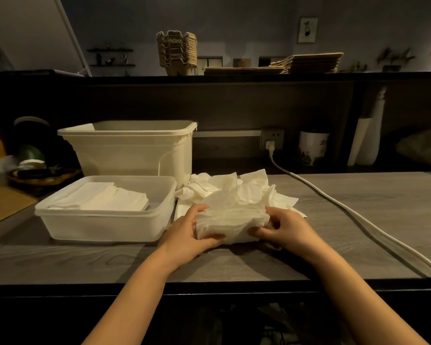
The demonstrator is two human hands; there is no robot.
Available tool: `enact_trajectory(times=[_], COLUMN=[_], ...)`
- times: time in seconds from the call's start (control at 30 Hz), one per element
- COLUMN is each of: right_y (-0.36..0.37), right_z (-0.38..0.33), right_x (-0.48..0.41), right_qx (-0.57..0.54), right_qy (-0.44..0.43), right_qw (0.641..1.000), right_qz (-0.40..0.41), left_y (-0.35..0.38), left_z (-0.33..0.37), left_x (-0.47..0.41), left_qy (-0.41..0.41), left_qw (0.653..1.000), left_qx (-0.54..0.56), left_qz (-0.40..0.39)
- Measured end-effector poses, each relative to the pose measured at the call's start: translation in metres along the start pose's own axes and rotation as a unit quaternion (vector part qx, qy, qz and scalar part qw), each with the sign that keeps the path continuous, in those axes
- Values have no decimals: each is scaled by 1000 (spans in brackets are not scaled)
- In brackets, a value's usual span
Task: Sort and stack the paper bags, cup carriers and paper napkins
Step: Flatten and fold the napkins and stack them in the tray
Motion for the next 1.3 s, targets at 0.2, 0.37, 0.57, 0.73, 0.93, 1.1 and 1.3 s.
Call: enact_trajectory(times=[0.2,0.37,0.57,0.73,0.93,1.1,1.3], right_y=[7,11,7,3,5,7,3], right_z=[-10,-7,-9,-13,-11,-19,-25], right_x=[-1,-2,-1,0,-1,-1,-4], right_qx=[-26,-38,-37,-154,-148,-134,-63], right_qy=[-35,-49,-55,-55,-51,-90,-161], right_qw=[999,997,997,987,988,987,983], right_qz=[-31,-48,-28,10,12,24,56], left_y=[1,5,4,-6,-7,-6,-2], left_z=[5,7,6,1,16,22,26], left_x=[3,4,3,-1,6,10,8], left_qy=[29,33,34,-5,73,110,168], left_qw=[999,996,997,996,992,991,984], left_qx=[30,57,45,92,96,48,-8], left_qz=[-24,-68,-59,-1,37,60,59])
Point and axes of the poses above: each hand's wrist, its own x-axis away from the middle knuckle, its own y-axis out of the palm, z = x × y, the point moved 6 cm from there along -x, towards the middle knuckle, and after that the axes turned 14 degrees about -y, right-handed, at the moved point
